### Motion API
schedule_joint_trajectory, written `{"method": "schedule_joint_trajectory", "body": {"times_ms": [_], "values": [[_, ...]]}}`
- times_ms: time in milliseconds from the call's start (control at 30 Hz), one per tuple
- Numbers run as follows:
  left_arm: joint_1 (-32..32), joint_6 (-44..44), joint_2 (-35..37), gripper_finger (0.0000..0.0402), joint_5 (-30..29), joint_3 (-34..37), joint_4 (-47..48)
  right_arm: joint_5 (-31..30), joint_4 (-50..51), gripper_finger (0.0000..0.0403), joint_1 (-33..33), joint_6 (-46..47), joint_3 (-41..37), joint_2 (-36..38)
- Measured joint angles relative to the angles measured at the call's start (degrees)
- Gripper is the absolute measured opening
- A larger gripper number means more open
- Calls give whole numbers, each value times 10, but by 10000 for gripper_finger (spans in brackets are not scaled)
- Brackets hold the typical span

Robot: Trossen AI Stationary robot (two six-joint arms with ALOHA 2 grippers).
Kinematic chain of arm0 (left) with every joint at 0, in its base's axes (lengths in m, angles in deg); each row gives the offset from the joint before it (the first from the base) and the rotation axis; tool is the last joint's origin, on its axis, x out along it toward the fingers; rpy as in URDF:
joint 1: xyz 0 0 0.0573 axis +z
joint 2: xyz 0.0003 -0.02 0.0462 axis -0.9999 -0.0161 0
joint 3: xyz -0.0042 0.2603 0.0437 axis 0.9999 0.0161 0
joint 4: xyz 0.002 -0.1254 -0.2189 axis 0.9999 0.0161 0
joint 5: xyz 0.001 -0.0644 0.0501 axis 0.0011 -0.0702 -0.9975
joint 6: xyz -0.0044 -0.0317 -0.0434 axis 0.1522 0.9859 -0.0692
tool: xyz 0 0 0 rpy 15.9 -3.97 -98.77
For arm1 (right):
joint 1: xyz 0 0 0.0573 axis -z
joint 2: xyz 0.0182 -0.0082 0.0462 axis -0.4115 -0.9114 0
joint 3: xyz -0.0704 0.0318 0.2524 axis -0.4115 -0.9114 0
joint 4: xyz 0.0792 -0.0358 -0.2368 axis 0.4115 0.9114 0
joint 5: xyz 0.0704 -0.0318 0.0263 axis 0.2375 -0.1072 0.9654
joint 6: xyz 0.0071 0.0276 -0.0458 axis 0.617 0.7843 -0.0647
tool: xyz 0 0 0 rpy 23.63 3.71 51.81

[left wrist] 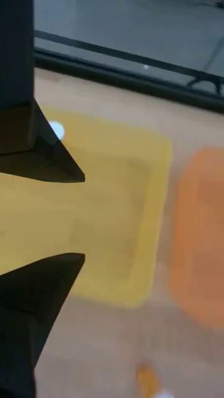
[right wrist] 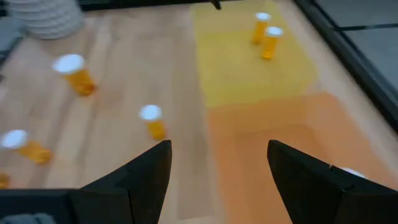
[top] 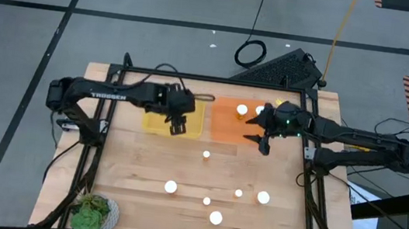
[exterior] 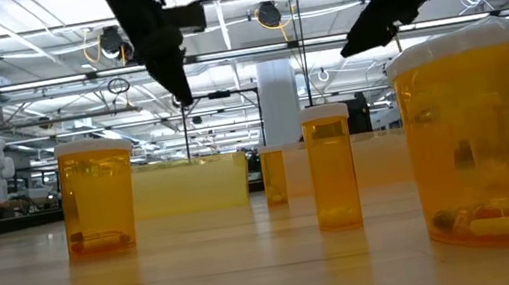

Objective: Pick and place medicine bottles into bin by pill shape (circle, oval)
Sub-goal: Put the small orange pill bottle into the yellow bin

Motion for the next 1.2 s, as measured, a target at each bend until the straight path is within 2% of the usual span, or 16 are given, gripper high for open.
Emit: {"method": "schedule_joint_trajectory", "body": {"times_ms": [167,433,700,833,933,1067,1200], "values": [[-60,21,2,200,-13,0,-4,-60,-9,260,-73,16,0,0],[-125,15,1,200,-19,19,-92,-88,-8,260,-150,65,0,0],[-150,13,-5,200,1,19,-155,-92,6,260,-213,115,0,0],[-157,19,-26,200,2,19,-182,-135,27,260,-243,119,0,0],[-157,22,-49,200,5,15,-214,-153,39,260,-252,111,0,0],[-156,12,-83,204,31,-4,-209,-161,45,260,-257,100,0,-1],[-160,2,-112,227,44,-18,-210,-161,46,260,-257,85,0,-1]]}}
